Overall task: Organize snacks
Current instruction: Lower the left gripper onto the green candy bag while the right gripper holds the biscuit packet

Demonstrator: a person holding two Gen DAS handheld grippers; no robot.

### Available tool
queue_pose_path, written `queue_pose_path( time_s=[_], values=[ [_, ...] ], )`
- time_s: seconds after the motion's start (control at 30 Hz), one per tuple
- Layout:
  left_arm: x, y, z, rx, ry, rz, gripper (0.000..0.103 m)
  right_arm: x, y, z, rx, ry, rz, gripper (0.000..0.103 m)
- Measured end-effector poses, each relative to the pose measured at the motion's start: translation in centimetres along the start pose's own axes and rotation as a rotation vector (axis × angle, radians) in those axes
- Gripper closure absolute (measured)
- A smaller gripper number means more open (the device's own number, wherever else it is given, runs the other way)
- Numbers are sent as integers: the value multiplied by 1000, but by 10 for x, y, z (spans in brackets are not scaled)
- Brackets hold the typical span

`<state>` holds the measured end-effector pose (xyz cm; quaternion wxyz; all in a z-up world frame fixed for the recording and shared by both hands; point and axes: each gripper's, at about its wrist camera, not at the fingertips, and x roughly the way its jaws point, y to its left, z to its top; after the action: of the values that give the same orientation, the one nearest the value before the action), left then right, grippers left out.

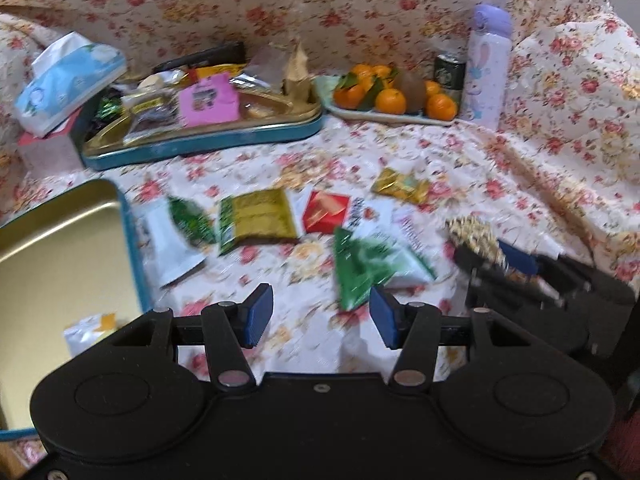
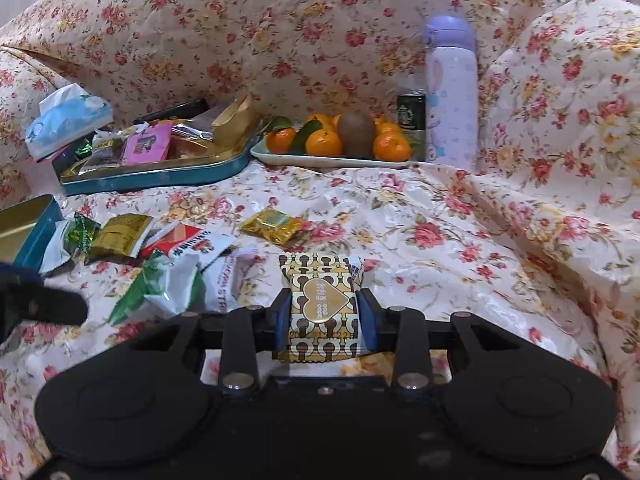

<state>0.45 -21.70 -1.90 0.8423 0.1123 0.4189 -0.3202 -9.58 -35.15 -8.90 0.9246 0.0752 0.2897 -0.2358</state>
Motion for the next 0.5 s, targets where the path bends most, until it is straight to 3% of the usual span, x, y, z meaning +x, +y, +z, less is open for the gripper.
queue_pose_path(
  time_s=[0.17, 0.33, 0.5],
  values=[
    [7, -11, 13, 4, -18, -49, 44, -6, -4, -5, 35, -3, -1, 67],
    [16, -21, 25, 38, -44, -39, 44, -10, -1, -9, 32, -8, -4, 67],
    [35, -23, 32, 46, 13, -11, 44, -11, -1, -9, 41, -10, -1, 67]
  ],
)
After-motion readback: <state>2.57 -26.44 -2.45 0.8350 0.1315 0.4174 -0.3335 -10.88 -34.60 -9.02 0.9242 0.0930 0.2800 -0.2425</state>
